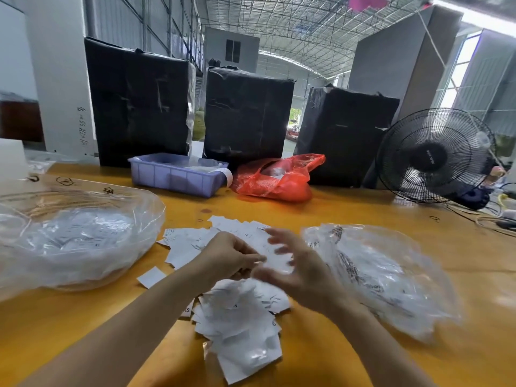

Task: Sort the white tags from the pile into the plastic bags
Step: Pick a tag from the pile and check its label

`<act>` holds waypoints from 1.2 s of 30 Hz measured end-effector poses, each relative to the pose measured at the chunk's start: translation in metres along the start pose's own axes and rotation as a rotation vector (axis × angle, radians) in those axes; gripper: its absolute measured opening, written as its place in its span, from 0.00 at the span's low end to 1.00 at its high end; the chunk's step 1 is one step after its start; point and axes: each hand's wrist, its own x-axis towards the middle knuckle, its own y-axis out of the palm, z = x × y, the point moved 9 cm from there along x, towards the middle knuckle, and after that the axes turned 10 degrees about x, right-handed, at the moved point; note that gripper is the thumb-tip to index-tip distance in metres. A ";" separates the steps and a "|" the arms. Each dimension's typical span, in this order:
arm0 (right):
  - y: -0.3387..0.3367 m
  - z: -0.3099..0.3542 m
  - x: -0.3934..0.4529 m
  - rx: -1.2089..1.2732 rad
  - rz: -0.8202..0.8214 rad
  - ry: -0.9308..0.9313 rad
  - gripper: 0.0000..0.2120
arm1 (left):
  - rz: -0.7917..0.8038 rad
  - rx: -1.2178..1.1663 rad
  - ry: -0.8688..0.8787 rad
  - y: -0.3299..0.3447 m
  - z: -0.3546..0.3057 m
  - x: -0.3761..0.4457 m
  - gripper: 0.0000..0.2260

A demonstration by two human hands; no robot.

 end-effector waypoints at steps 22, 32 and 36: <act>0.000 -0.044 -0.006 1.119 -0.336 0.375 0.03 | 0.091 -0.405 -0.027 0.012 -0.009 -0.003 0.18; -0.022 -0.024 -0.001 -0.130 -0.270 0.026 0.05 | -0.284 -0.594 -0.049 -0.039 0.012 0.003 0.03; -0.006 -0.040 0.004 -0.262 -0.127 0.086 0.11 | -0.339 -0.488 -0.044 -0.046 0.017 0.005 0.04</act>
